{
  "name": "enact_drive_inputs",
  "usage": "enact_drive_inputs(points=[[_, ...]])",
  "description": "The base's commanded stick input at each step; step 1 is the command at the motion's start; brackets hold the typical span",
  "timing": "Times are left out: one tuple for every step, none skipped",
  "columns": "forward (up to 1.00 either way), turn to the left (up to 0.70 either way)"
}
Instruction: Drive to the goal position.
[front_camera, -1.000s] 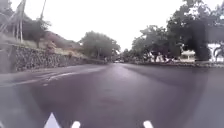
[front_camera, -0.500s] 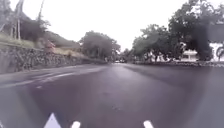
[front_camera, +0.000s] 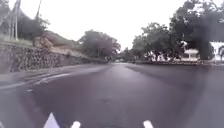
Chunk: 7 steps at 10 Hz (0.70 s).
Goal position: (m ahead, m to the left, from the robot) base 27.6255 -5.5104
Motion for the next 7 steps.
enact_drive_inputs(points=[[0.7,0.0],[0.7,0.0],[0.7,0.0],[0.7,0.0],[0.7,0.0],[0.7,0.0],[0.7,0.0]])
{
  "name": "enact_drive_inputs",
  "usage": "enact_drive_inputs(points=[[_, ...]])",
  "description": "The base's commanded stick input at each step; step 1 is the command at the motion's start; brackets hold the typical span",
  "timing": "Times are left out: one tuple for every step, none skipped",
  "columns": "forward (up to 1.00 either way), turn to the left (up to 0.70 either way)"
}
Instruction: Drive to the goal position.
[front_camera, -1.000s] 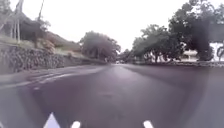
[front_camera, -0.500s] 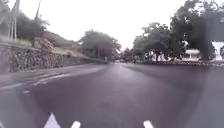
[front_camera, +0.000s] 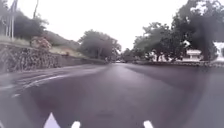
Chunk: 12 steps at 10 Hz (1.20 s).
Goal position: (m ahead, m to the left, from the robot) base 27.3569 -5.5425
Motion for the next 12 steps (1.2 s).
enact_drive_inputs(points=[[0.7,0.0],[0.7,0.0],[0.7,0.0],[0.7,0.0],[0.7,0.0],[0.7,0.0],[0.7,0.0],[0.7,0.0],[0.7,0.0],[0.7,0.0],[0.7,0.0],[0.7,0.0]])
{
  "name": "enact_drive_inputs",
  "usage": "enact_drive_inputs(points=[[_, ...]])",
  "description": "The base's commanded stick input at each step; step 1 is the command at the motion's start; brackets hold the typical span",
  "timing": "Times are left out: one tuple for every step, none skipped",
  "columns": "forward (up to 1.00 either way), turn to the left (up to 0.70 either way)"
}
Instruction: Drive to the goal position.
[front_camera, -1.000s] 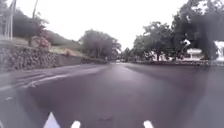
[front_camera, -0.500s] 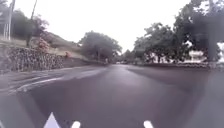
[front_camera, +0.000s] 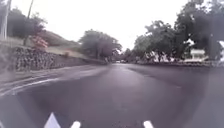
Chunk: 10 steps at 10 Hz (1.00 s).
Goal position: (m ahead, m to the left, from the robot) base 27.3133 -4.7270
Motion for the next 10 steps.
enact_drive_inputs(points=[[0.7,0.0],[0.7,0.0],[0.7,0.0],[0.7,0.0],[0.7,0.0],[0.7,0.0],[0.7,0.0],[0.7,0.0],[0.7,0.0],[0.7,0.0]])
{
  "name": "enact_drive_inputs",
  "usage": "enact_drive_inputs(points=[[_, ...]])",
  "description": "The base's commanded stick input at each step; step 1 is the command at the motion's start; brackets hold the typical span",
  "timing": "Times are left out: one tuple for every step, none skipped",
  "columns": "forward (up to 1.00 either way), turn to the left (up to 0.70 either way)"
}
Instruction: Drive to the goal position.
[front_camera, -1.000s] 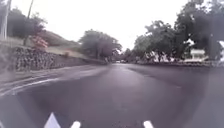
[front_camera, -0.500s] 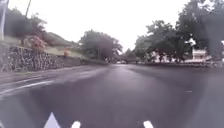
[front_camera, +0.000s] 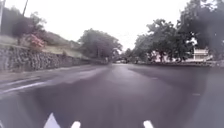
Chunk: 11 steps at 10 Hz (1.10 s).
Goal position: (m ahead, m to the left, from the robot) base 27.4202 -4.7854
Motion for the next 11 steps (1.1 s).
enact_drive_inputs(points=[[0.7,0.0],[0.7,0.0],[0.7,0.0],[0.7,0.0],[0.7,0.0],[0.7,0.0],[0.7,0.0],[0.7,0.0],[0.7,0.0],[0.7,0.0],[0.7,0.0]])
